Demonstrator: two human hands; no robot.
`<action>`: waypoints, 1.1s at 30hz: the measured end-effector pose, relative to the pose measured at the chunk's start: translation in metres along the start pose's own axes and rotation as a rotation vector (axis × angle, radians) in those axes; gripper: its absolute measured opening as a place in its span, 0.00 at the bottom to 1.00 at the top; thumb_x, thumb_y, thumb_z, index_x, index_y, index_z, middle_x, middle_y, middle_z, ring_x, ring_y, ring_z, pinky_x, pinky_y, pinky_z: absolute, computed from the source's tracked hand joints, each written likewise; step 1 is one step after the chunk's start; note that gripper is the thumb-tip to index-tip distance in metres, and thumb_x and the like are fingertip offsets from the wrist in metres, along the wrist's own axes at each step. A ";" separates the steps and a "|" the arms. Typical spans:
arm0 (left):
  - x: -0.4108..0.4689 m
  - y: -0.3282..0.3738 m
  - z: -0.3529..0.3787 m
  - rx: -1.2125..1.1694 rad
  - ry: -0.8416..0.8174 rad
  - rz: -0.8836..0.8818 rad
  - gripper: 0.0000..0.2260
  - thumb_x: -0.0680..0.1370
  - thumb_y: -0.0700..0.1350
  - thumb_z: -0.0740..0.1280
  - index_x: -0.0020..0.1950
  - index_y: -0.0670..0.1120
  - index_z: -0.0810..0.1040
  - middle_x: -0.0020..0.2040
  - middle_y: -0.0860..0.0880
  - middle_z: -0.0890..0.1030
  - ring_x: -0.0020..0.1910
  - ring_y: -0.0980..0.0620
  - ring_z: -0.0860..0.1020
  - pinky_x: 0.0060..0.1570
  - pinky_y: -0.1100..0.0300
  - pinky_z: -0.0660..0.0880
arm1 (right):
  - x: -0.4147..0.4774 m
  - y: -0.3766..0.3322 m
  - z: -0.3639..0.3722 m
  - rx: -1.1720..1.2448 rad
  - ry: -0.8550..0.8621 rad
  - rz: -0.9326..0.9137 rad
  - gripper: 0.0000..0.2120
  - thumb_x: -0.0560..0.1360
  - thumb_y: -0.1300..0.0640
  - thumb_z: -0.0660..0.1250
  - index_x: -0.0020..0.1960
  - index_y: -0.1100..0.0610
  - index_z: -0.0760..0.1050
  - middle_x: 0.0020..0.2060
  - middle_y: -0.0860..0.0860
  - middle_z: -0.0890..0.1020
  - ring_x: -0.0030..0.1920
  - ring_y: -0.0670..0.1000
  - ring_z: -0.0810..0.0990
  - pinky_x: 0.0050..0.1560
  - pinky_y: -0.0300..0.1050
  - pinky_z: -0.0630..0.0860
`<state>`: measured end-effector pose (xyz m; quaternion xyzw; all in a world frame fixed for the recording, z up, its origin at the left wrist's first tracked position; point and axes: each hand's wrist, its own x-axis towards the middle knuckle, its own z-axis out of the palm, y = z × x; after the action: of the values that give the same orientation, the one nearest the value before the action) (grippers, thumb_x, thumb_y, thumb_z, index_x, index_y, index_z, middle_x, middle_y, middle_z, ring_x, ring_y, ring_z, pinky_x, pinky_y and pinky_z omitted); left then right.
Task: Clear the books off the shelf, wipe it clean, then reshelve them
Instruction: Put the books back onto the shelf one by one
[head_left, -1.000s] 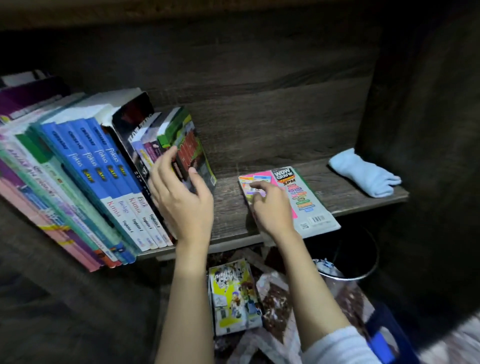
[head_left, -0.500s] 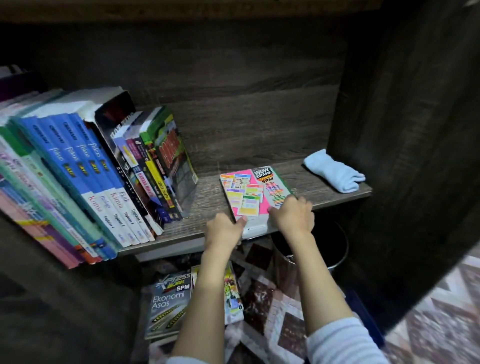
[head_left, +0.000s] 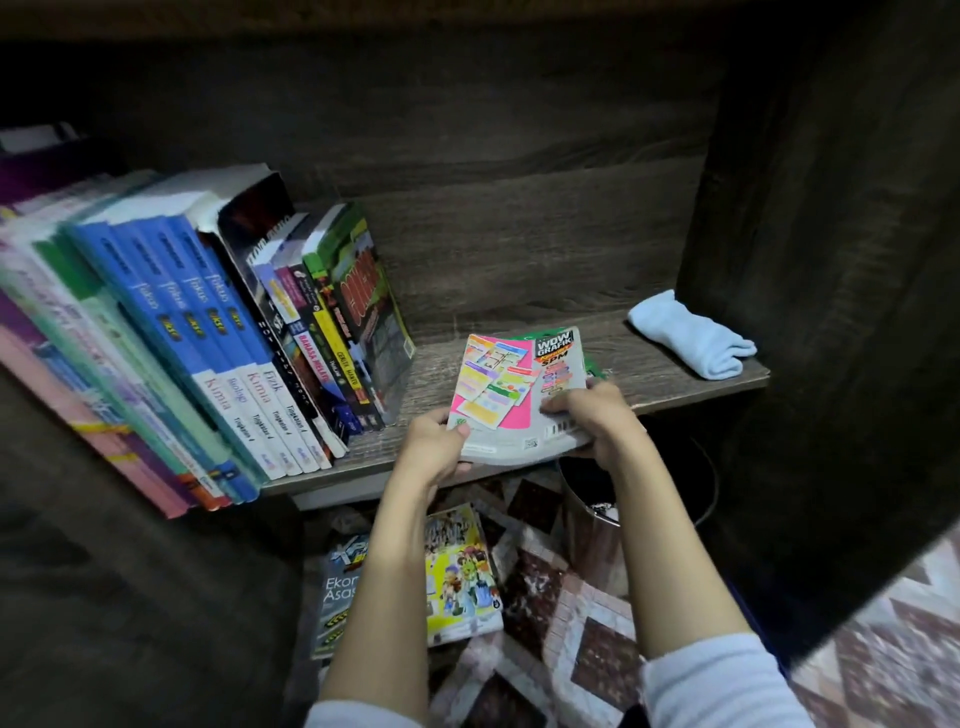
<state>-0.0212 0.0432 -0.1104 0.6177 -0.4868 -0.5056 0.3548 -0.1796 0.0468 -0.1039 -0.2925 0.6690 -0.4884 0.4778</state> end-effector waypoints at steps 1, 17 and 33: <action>-0.001 0.000 -0.002 -0.008 -0.001 0.005 0.14 0.81 0.37 0.59 0.66 0.39 0.72 0.53 0.47 0.74 0.48 0.50 0.74 0.23 0.70 0.74 | -0.004 -0.002 0.000 0.041 -0.078 0.002 0.17 0.71 0.71 0.64 0.57 0.58 0.69 0.46 0.57 0.81 0.41 0.58 0.81 0.37 0.55 0.80; -0.020 0.065 -0.067 -0.254 0.280 0.531 0.19 0.82 0.44 0.58 0.73 0.49 0.64 0.67 0.53 0.71 0.67 0.54 0.70 0.66 0.57 0.69 | -0.055 0.000 0.089 -0.217 -0.004 -0.855 0.30 0.77 0.67 0.59 0.73 0.47 0.57 0.50 0.56 0.80 0.45 0.58 0.80 0.41 0.43 0.72; -0.013 0.068 -0.086 0.610 0.724 0.866 0.20 0.73 0.45 0.69 0.64 0.54 0.73 0.65 0.58 0.71 0.62 0.55 0.66 0.55 0.60 0.65 | -0.028 0.034 0.140 -0.422 -0.251 -0.886 0.33 0.72 0.72 0.58 0.71 0.51 0.54 0.64 0.56 0.74 0.55 0.65 0.76 0.49 0.49 0.69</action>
<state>0.0454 0.0325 -0.0228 0.5700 -0.6633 0.0854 0.4773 -0.0369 0.0301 -0.1350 -0.6947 0.5023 -0.4597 0.2319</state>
